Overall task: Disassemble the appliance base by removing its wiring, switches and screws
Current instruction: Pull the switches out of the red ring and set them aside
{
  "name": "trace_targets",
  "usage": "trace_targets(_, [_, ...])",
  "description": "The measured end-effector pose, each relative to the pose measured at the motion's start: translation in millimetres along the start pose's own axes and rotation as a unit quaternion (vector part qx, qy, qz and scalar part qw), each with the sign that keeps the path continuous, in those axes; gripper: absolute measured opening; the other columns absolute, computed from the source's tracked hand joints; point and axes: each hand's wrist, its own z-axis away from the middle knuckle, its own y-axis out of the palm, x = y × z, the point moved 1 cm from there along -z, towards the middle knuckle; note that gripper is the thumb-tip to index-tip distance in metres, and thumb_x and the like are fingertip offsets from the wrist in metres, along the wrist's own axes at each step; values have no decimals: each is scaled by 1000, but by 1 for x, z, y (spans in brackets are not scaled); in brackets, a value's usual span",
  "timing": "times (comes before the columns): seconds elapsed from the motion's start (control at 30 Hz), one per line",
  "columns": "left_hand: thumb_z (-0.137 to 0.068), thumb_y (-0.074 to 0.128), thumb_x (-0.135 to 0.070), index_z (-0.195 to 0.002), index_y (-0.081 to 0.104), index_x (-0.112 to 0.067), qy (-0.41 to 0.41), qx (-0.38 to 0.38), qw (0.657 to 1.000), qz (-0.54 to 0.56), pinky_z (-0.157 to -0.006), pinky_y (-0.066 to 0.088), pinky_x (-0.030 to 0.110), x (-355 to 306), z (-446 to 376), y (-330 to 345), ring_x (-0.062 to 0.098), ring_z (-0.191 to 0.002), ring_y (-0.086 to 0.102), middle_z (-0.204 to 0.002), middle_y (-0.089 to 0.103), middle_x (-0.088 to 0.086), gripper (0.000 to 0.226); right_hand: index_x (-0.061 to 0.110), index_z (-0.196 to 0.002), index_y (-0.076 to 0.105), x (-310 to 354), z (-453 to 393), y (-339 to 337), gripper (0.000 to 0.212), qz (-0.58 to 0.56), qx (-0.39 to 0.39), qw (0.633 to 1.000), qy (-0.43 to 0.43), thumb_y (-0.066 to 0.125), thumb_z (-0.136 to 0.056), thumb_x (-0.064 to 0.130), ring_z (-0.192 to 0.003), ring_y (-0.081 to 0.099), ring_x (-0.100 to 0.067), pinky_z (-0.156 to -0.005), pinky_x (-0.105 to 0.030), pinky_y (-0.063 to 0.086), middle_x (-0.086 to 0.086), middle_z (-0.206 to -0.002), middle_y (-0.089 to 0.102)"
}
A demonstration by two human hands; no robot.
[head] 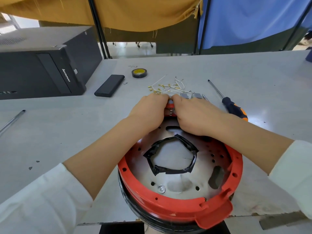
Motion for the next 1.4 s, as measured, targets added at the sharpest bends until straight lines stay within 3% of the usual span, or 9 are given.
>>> trace_targets(0.3, [-88,45,-11,-116,48,-19,-8,-33,998,-54,-58,28,33,-2,7,5,35,-87,58,-100,62,12,29,17,-98,33,-1,-2,5,10,-45,-42,997,37,38,-93,25,-67,40,-24,-56,-34,25,-8,-100,61])
trace_targets(0.4, [-91,46,-21,-114,49,-22,-11,-45,998,-42,-61,30,32,1,7,6,35,-89,59,-100,63,10,23,26,-118,42,-5,-6,2,32,-144,12,986,84,41,-89,38,-80,48,-21,-67,-33,32,2,-105,61])
trace_targets(0.67, [-93,45,-24,-122,47,-23,-20,-61,998,5,-64,33,32,3,3,10,36,-94,59,-106,63,11,29,17,-85,67,-12,-22,-12,15,-492,89,847,179,65,-87,32,-80,62,-16,-81,-29,48,-3,-90,69])
trace_targets(0.77, [-94,45,-27,-122,46,-20,-11,-65,998,9,-63,32,32,4,3,12,36,-92,59,-103,63,13,29,10,-103,71,-20,-23,-13,27,-591,182,759,205,69,-82,27,-94,68,-29,-93,-41,51,-11,-102,72])
trace_targets(0.87, [-94,46,-27,-125,45,-24,-2,-62,998,7,-62,33,31,6,1,13,34,-92,59,-103,64,11,31,8,-107,70,-26,-27,-7,31,-617,198,733,205,70,-81,24,-100,65,-31,-96,-45,49,-15,-109,69])
trace_targets(1.0, [-91,47,-22,-136,30,-34,10,-58,998,9,-61,32,31,6,1,13,34,-90,60,-99,65,8,50,10,-99,69,-34,-36,-10,21,-589,68,782,192,73,-79,12,-67,64,-14,-59,-25,56,-7,-83,69])
trace_targets(1.1, [-92,47,-24,-135,33,-32,8,-54,998,7,-64,34,31,7,2,15,33,-93,59,-106,64,6,47,11,-110,58,-61,-44,-25,28,-528,-54,830,173,68,-84,7,-74,65,-16,-64,-28,59,-5,-93,64])
trace_targets(1.27, [-94,45,-34,-119,50,-29,15,-24,1000,-8,-69,36,30,7,1,14,28,-98,58,-108,62,1,26,19,-112,57,-96,-41,-22,26,-255,102,956,105,65,-88,14,-77,59,-5,-61,-12,50,2,-106,61])
trace_targets(1.4, [-93,44,-36,-112,51,-27,17,-20,1000,-17,-66,35,30,6,1,13,27,-95,58,-103,62,0,21,20,-117,55,-104,-43,1,28,-184,139,969,91,62,-90,15,-68,51,1,-61,-17,43,1,-115,56])
